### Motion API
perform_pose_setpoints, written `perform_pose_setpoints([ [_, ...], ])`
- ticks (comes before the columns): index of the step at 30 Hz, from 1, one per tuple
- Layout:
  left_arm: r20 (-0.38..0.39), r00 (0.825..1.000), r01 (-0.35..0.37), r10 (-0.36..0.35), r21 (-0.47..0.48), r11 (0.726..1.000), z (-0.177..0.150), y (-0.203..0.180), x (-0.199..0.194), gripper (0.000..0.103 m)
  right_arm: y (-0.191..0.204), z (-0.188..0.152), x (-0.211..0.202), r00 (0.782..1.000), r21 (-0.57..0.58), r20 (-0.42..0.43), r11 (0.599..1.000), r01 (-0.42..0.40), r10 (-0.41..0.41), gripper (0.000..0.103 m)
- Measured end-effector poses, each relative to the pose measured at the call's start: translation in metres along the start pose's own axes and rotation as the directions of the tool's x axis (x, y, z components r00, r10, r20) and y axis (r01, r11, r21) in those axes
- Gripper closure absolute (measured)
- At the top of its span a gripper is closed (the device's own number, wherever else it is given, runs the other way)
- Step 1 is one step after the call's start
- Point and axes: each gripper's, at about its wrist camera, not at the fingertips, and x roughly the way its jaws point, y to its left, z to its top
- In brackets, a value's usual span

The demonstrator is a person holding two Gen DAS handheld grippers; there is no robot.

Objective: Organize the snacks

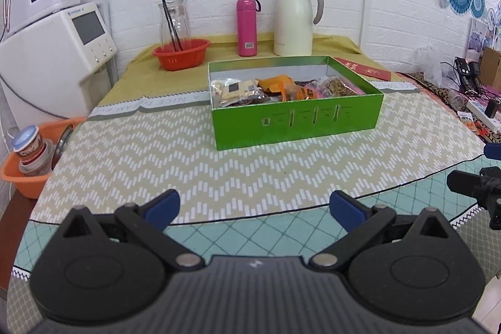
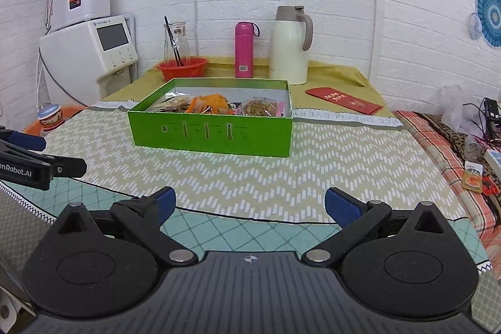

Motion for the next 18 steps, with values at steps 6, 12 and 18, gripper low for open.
perform_pose_setpoints([
  [6, 0.011, 1.0, -0.019, 0.019, 0.0, 1.0, 0.002, -0.003, 0.001, 0.002, 0.001, -0.002, 0.006, 1.0, 0.021, -0.009, 1.0, -0.003, 0.003, 0.0],
  [12, 0.027, 1.0, -0.005, 0.005, 0.0, 1.0, 0.003, -0.002, 0.003, 0.002, 0.003, -0.003, 0.011, 1.0, 0.015, -0.02, 1.0, -0.004, 0.005, 0.0],
  [18, 0.018, 1.0, -0.008, 0.008, -0.004, 1.0, 0.004, -0.002, 0.006, 0.002, 0.002, -0.003, 0.015, 1.0, 0.023, -0.027, 1.0, -0.004, 0.005, 0.0],
])
